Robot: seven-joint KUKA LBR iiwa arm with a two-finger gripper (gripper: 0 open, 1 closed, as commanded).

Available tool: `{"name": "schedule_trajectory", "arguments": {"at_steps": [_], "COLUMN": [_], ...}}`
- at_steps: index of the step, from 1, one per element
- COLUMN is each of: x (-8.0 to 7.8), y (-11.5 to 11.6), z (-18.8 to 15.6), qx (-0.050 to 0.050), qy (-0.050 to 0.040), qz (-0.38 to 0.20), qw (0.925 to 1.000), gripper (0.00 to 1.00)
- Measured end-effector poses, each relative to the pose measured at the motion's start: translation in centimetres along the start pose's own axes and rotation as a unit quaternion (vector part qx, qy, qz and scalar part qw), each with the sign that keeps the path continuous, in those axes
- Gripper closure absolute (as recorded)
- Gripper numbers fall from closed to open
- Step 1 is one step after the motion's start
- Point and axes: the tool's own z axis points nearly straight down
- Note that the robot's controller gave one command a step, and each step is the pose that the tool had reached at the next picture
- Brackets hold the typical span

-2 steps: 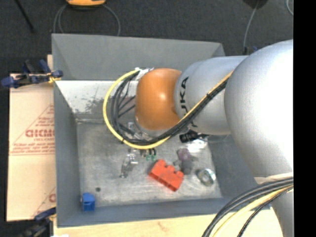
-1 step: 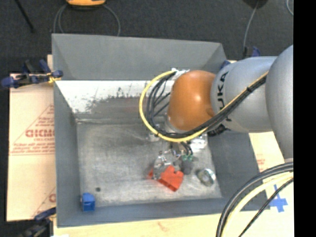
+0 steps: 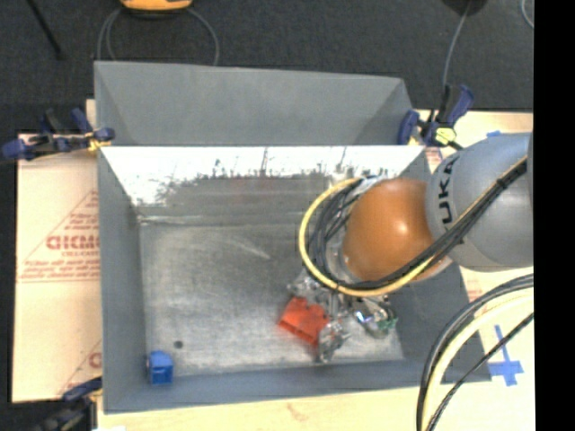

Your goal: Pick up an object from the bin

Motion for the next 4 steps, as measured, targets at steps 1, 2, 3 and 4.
{"name": "schedule_trajectory", "arguments": {"at_steps": [1,2,3,4], "x": [3.3,1.9,2.0,-1.2], "y": [0.4,-0.3,-0.3,-5.1], "z": [-9.4,-1.3,-1.3,-16.0], "qx": [0.001,-0.001,-0.002,0.001], "qy": [0.0051,0.0045,0.0058,0.0038], "qz": [0.048,-0.085,-0.082,-0.205], "qw": [0.9989,0.9964,0.9966,0.9787], "gripper": [0.0,0.0,1.0,1.0]}}
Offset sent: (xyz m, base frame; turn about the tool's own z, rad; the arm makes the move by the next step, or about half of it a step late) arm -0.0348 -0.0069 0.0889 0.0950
